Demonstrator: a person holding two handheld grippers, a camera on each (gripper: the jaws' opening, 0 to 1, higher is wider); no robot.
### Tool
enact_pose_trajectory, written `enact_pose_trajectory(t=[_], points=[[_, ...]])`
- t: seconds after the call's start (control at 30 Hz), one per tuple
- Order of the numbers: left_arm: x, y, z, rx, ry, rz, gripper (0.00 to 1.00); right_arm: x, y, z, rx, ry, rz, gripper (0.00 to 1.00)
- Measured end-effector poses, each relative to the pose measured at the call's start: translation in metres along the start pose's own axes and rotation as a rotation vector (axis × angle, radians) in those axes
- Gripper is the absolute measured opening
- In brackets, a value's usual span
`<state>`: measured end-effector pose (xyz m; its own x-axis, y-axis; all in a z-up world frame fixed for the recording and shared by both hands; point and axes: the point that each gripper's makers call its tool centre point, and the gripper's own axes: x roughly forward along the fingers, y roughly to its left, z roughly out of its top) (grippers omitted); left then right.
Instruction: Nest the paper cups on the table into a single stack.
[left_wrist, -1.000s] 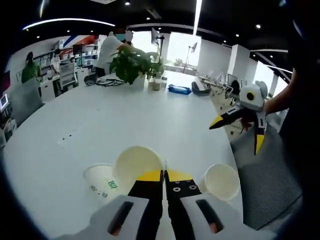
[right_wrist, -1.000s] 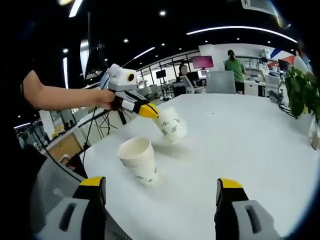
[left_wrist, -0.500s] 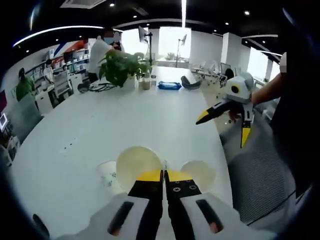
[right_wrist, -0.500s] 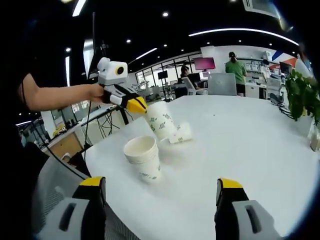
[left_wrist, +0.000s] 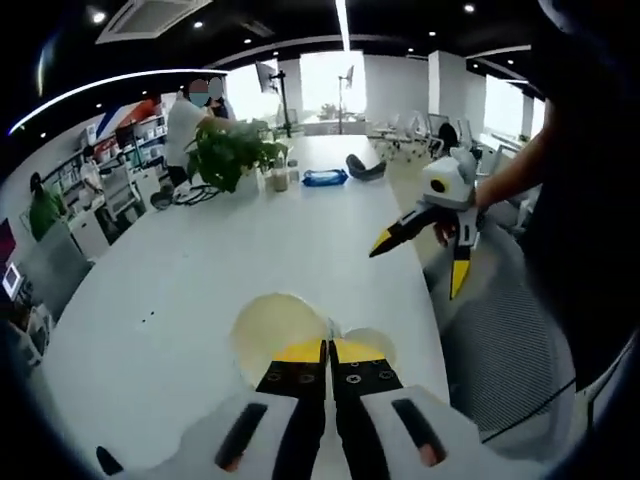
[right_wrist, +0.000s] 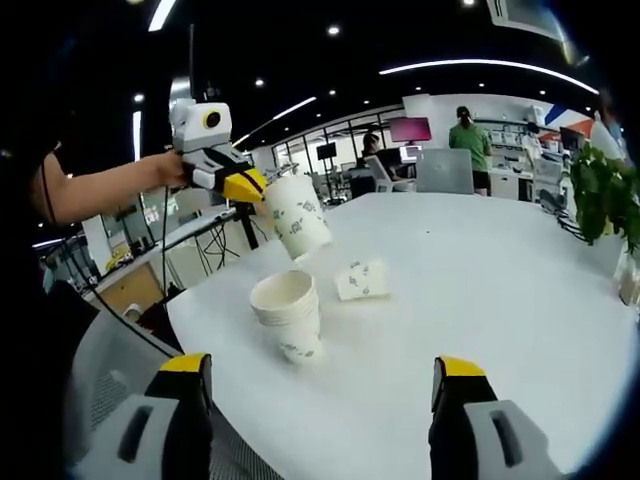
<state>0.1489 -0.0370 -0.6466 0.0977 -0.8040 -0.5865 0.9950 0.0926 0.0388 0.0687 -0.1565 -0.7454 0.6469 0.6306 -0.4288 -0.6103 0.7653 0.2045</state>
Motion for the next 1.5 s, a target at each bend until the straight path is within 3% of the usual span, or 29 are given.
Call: enact_pose_trajectory(t=[0.2, 0.5, 0.97, 1.5], points=[[-0.008, -0.013, 0.005, 0.035, 0.012, -0.008, 0.0, 0.0, 0.0, 0.0, -0.002, -0.002, -0.001, 0.92], [0.001, -0.036, 0.0, 0.109, 0.091, -0.036, 0.0, -0.001, -0.001, -0.001, -0.01, -0.004, -0.003, 0.91], [0.032, -0.053, -0.029, 0.26, 0.28, -0.081, 0.0, -0.002, -0.003, 0.0, -0.003, -0.014, -0.011, 0.91], [0.057, -0.06, -0.056, 0.278, 0.359, -0.156, 0.0, -0.001, -0.004, -0.003, -0.006, 0.0, -0.016, 0.89]])
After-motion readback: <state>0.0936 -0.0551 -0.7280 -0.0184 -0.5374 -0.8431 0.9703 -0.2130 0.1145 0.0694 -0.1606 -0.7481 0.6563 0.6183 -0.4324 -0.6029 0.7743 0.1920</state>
